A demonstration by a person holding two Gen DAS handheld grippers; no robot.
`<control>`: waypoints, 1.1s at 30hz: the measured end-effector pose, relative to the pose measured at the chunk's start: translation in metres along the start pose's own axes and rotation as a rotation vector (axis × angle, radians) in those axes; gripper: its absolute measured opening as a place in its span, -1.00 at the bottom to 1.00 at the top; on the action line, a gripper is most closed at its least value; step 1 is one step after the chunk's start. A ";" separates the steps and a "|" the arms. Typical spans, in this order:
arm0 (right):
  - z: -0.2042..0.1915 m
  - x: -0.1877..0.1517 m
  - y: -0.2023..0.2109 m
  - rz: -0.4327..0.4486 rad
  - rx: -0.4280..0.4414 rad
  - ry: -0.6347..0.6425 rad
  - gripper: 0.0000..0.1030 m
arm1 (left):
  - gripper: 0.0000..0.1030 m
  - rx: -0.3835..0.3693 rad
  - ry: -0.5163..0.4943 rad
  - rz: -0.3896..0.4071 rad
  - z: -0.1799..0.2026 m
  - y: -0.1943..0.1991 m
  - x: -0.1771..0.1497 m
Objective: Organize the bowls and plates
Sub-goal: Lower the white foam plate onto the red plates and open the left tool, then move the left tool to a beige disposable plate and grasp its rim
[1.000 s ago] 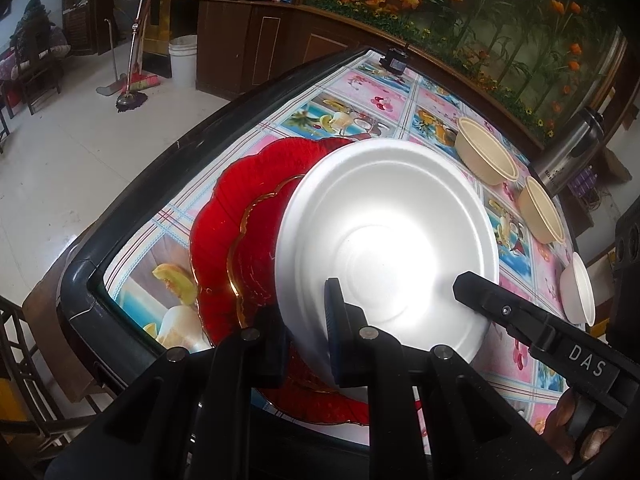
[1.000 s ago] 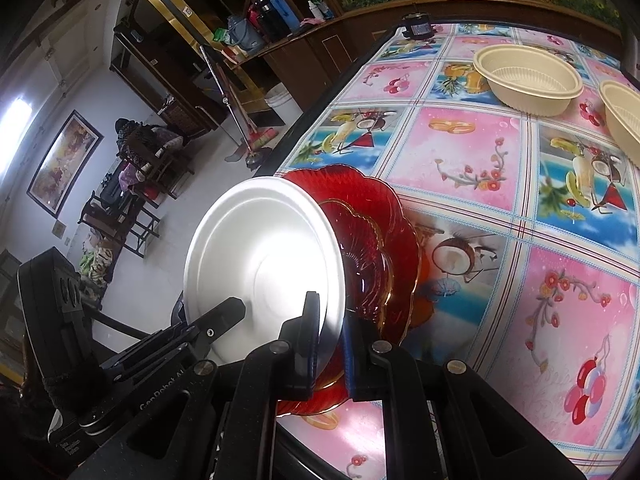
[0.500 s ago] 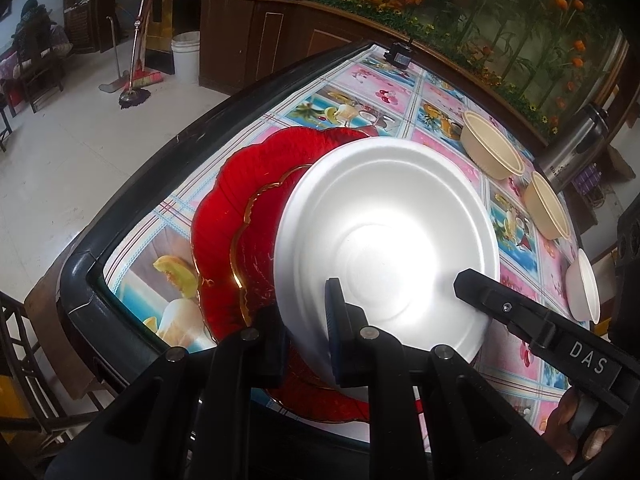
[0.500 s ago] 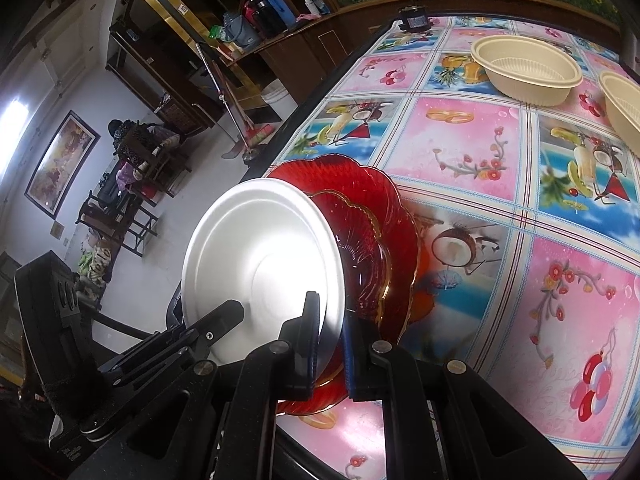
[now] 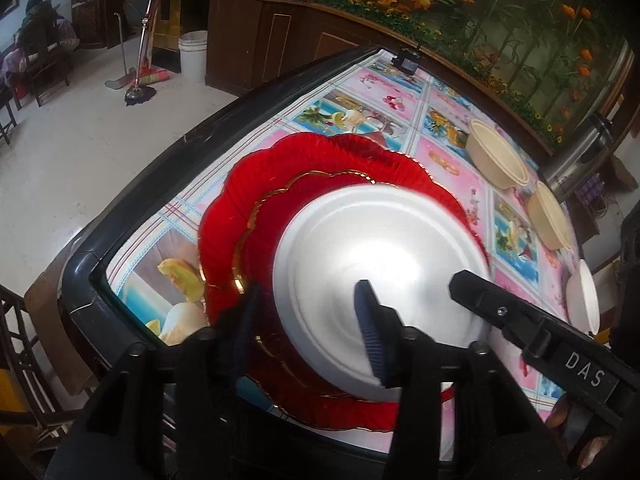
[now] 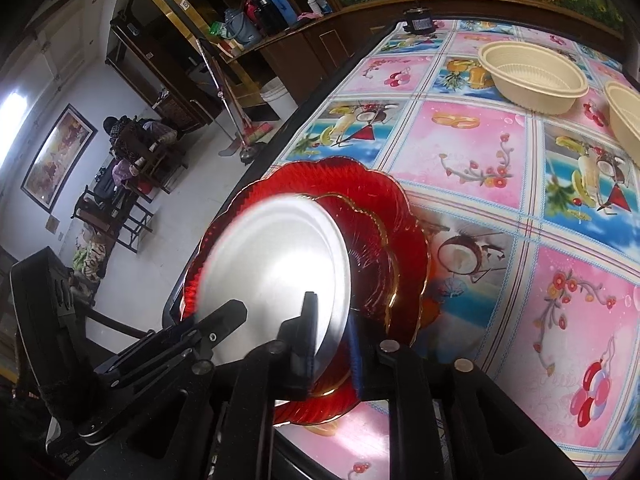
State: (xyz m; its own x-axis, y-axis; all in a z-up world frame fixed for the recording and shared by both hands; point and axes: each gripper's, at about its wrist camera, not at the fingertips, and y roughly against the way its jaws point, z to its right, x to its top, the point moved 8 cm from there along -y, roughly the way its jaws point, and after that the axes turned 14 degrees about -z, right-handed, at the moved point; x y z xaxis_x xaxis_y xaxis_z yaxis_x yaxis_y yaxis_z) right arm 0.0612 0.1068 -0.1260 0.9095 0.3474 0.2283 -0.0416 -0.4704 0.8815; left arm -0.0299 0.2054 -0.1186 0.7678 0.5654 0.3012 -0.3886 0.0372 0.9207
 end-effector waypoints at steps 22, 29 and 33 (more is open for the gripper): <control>0.085 0.001 0.072 0.191 0.126 -0.249 0.32 | 0.48 -0.062 -0.094 0.041 0.070 0.030 0.042; 0.142 0.012 0.099 0.234 0.167 -0.375 0.32 | 0.48 -0.075 -0.179 -0.028 0.141 0.013 0.081; 0.170 0.036 0.109 0.252 0.187 -0.423 0.32 | 0.47 -0.067 -0.202 -0.064 0.182 -0.011 0.108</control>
State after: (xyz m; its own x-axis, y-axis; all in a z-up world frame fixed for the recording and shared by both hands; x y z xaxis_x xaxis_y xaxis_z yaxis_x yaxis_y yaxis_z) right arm 0.1597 -0.0694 -0.0921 0.9698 -0.1346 0.2032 -0.2413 -0.6470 0.7233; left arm 0.1499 0.1161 -0.0506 0.8759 0.3840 0.2921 -0.3632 0.1263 0.9231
